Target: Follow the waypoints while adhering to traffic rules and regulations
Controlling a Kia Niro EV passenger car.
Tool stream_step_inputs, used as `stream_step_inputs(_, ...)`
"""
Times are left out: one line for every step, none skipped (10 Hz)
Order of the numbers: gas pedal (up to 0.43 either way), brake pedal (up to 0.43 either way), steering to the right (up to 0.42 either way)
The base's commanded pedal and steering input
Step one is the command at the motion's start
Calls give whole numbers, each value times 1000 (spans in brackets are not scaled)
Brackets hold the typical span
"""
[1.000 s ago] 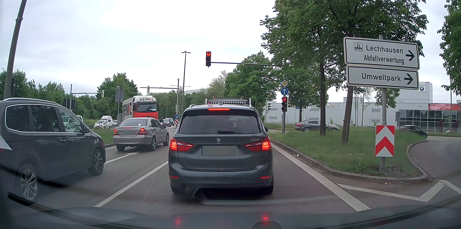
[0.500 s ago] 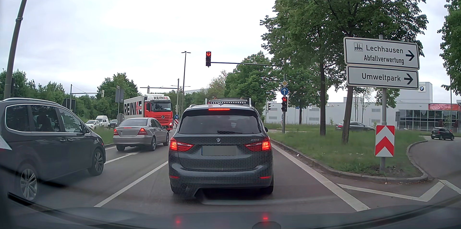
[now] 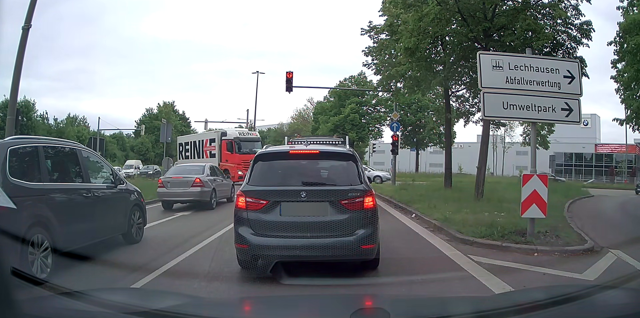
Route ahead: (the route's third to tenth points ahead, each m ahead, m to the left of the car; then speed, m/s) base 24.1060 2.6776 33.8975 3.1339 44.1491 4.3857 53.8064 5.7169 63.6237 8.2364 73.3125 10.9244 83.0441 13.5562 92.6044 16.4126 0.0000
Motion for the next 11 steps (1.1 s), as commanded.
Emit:
stream_step_inputs(0, 238, -11)
stream_step_inputs(0, 238, -11)
stream_step_inputs(0, 238, -11)
stream_step_inputs(0, 238, -11)
stream_step_inputs(0, 238, -11)
stream_step_inputs(0, 238, -11)
stream_step_inputs(0, 238, -11)
stream_step_inputs(0, 238, -11)
stream_step_inputs(0, 238, -11)
stream_step_inputs(0, 238, -11)
stream_step_inputs(0, 238, -11)
